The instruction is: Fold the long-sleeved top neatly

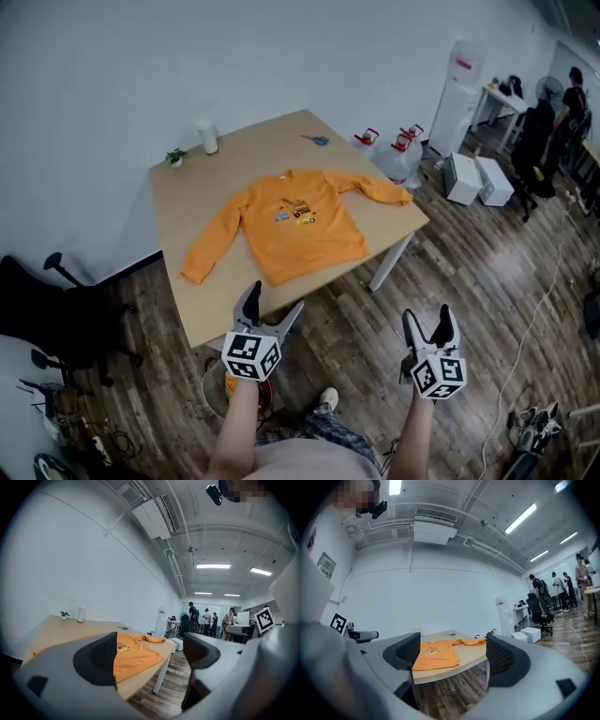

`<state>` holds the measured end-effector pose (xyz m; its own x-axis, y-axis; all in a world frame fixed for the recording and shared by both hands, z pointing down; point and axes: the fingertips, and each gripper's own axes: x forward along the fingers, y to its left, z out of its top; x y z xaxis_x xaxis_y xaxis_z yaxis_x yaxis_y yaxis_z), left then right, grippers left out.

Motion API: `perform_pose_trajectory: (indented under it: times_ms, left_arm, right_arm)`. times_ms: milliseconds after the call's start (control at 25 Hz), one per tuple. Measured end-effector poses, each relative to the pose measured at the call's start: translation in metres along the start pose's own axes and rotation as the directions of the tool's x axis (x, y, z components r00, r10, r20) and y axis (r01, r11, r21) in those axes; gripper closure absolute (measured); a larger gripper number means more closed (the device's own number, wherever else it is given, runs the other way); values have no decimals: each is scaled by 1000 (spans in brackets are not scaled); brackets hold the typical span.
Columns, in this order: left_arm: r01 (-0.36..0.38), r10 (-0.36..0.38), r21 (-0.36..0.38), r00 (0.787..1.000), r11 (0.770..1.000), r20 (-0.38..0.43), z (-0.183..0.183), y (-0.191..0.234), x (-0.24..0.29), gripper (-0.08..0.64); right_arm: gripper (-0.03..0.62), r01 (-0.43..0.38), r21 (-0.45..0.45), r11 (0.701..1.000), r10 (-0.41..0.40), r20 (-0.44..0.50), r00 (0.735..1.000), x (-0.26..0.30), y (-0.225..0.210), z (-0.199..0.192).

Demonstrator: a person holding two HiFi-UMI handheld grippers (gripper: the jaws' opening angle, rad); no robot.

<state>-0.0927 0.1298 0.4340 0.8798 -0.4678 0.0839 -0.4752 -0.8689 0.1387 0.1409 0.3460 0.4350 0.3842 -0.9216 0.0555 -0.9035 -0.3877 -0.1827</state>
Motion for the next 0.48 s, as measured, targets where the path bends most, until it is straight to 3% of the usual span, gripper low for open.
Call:
perform_pose_trajectory:
  times_ms: [480]
  left_arm:
    - [-178,178,-16,984,984,-11,-3,37,31,137]
  right_arm:
    - [167,-202,-3,979,201,-85,976,112,3,-13]
